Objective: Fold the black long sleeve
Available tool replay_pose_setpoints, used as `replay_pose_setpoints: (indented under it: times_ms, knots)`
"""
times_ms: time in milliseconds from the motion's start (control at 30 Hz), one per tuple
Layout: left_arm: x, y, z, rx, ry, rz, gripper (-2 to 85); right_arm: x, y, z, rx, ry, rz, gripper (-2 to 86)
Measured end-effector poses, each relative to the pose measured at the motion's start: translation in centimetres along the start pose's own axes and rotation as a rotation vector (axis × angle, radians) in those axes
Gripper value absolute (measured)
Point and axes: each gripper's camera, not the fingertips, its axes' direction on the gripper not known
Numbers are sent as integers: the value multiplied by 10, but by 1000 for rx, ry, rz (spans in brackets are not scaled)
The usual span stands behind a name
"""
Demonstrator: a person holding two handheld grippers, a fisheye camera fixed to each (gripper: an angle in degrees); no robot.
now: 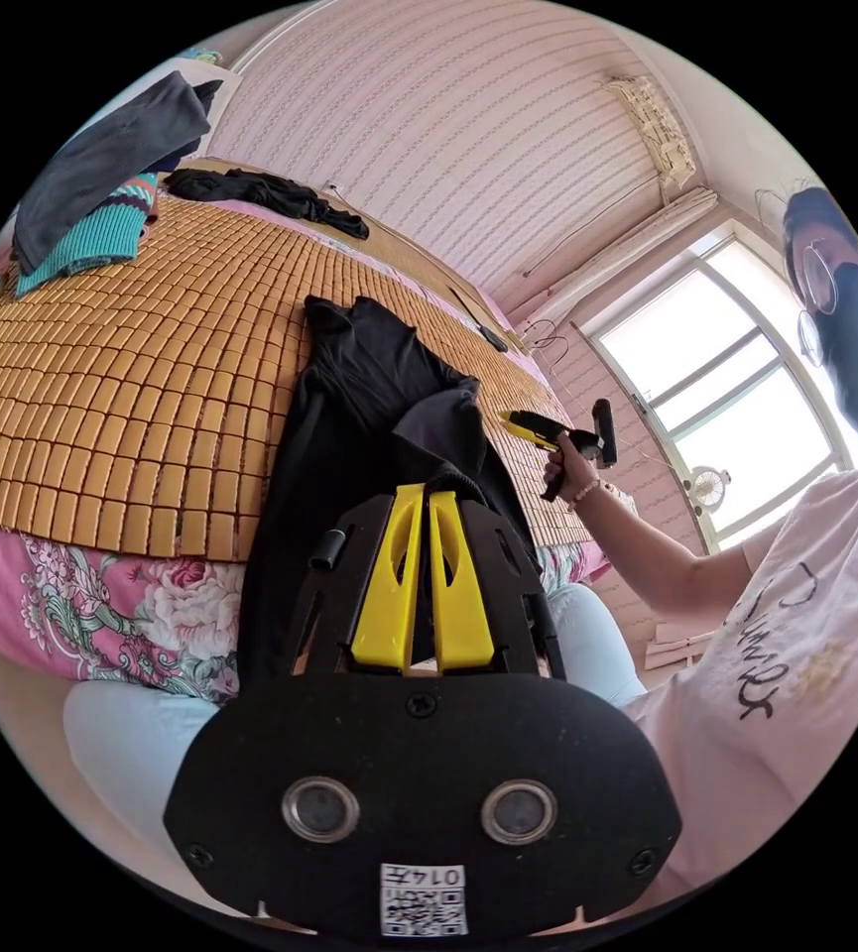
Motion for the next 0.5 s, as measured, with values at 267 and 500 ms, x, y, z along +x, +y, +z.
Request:
replay_pose_setpoints:
  times_ms: [267, 500]
  knots:
    - [10, -6, -7, 8, 50, 36, -10, 21, -82, 40, -43, -77, 87, 23]
    - [5, -8, -24, 26, 8, -45, -10, -50, -134, 42, -64, -27, -212, 11]
